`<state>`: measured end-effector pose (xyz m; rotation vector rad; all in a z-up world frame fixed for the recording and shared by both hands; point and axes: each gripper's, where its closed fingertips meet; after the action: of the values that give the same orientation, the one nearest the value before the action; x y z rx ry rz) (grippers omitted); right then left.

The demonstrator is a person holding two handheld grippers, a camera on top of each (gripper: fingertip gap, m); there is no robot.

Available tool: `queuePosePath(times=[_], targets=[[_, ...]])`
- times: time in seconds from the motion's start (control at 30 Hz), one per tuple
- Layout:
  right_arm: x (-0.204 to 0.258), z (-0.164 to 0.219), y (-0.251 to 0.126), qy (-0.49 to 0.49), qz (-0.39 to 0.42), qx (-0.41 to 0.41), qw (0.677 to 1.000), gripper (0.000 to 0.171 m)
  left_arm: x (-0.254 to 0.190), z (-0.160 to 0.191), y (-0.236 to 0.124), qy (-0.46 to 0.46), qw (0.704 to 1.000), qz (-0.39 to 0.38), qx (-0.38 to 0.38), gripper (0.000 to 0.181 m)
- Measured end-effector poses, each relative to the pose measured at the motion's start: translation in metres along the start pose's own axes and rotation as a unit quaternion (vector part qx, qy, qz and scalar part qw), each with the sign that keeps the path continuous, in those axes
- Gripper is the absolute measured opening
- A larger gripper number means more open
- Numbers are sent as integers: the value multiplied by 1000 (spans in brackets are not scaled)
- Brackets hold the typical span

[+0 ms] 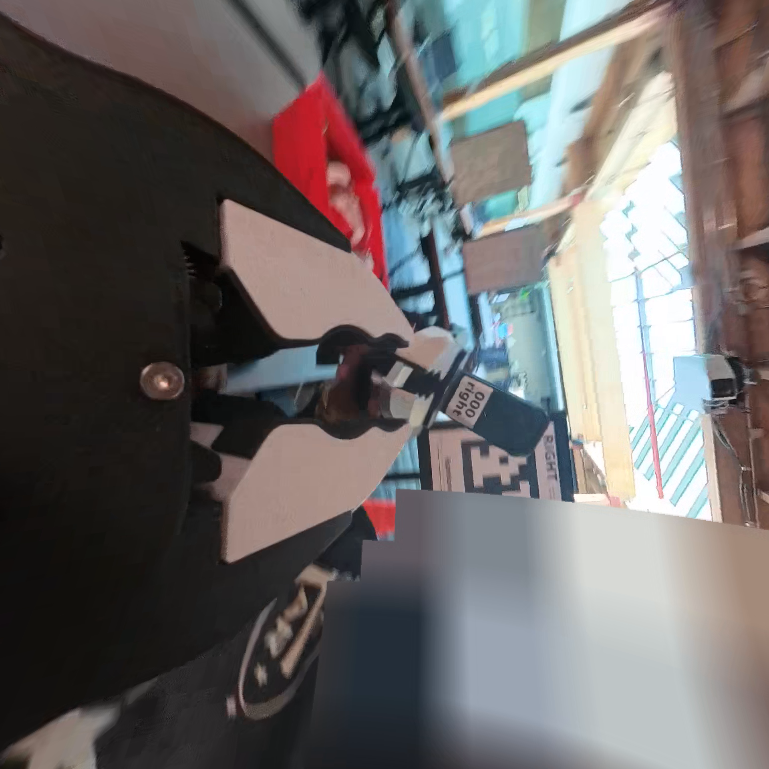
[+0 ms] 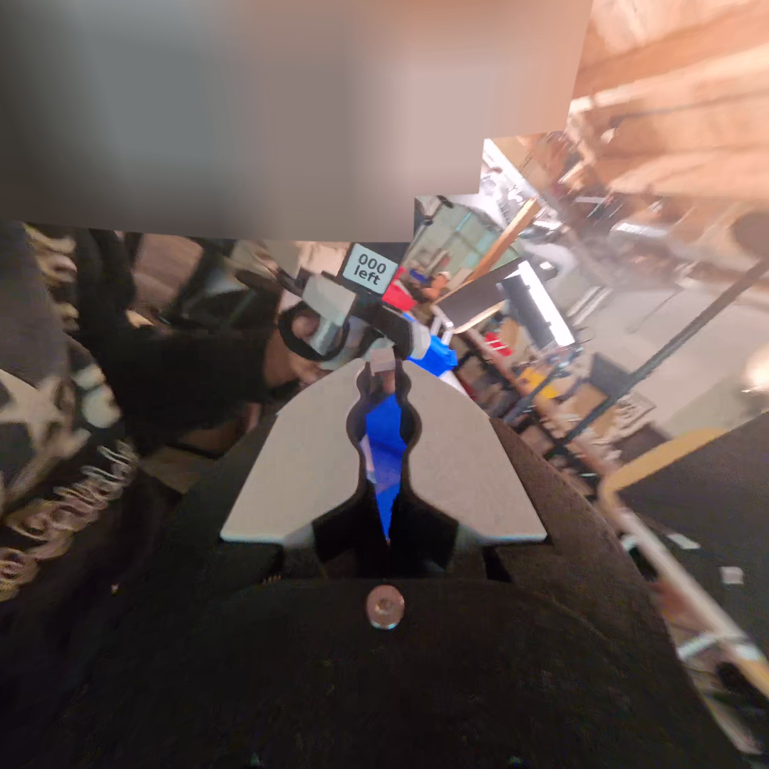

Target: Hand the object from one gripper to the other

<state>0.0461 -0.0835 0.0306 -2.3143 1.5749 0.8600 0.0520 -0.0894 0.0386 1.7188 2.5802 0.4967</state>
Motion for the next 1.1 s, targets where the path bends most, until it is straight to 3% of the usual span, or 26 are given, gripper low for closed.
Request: queuePosePath(times=[0.07,0.13,0.6,0.67,0.77,0.9,1.1], targets=[[0,-1,1,82,-22,-11,996,11,2,-1,-3,92,995,-28,4,28],[3,-4,0,135,-46,-27,989,11,-2,2,-3,122,992,-24,27,26],[5,-1,4,153,-52,-19,987,11,1,8,3,78,996,-25,40,10],[4,2,3,95,-36,-14,995,15,3,6,2,24,999,-23,31,10],[2,2,2,-68,12,-4,998,27,8,5,-1,-68,997,-14,21,10],[-2,5,2,-282,79,37,956,28,7,13,-1,-133,990,8,37,10],[7,3,3,-315,62,34,946,7,3,18,1,-133,990,11,54,10]])
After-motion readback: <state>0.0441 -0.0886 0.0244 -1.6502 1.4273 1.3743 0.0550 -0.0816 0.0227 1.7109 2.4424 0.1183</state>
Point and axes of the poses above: each gripper's, where its closed fingertips meet, y out along the fingers, z out of its underside, x = y × z across the jaws, and after that the axes turned 3 degrees about -x, right-handed
